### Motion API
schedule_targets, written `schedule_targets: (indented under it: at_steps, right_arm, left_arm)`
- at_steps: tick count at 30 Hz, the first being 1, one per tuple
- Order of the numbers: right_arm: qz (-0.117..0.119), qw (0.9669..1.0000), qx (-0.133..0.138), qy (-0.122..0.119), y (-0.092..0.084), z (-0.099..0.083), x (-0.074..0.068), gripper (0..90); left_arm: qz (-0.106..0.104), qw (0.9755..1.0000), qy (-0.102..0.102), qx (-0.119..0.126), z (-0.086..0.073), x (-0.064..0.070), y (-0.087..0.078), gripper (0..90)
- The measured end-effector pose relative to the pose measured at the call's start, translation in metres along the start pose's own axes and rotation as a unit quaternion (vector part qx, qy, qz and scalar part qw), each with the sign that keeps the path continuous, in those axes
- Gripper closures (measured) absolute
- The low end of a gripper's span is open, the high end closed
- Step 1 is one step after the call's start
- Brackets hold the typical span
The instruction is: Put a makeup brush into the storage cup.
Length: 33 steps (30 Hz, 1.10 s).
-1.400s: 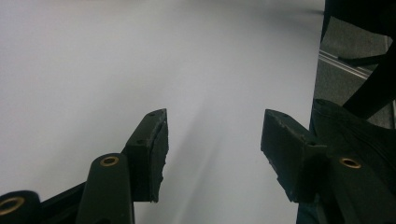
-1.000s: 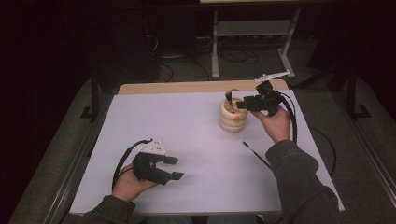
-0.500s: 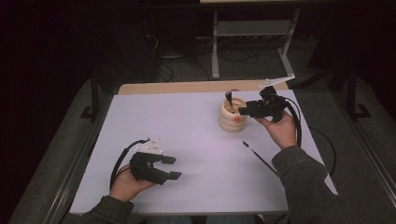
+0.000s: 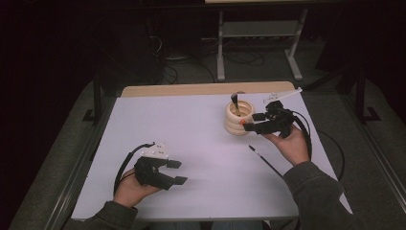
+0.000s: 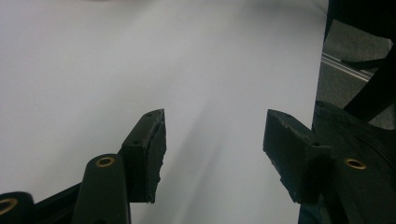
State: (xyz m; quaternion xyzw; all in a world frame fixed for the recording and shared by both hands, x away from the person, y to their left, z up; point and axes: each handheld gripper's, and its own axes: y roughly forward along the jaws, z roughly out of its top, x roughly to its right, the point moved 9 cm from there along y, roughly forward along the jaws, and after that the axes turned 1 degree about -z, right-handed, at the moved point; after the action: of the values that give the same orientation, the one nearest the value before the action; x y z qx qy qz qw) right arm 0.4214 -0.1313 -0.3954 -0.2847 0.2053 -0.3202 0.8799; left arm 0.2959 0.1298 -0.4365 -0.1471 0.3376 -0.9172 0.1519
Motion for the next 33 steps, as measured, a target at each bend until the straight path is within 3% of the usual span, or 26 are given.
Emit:
schedule_targets:
  at_steps: [8,33]
  right_arm:
    - [0.004,0.9999,0.010,-0.004,-0.007,-0.013,-0.006,35.2]
    - [0.006,1.0000,-0.003,-0.005,-0.017,-0.041,-0.022,34.7]
  left_arm:
    - [-0.001,1.0000,0.001,-0.002,-0.001,0.000,0.001,39.0]
    - [0.001,1.0000,0.006,-0.004,-0.001,-0.001,0.000,38.4]
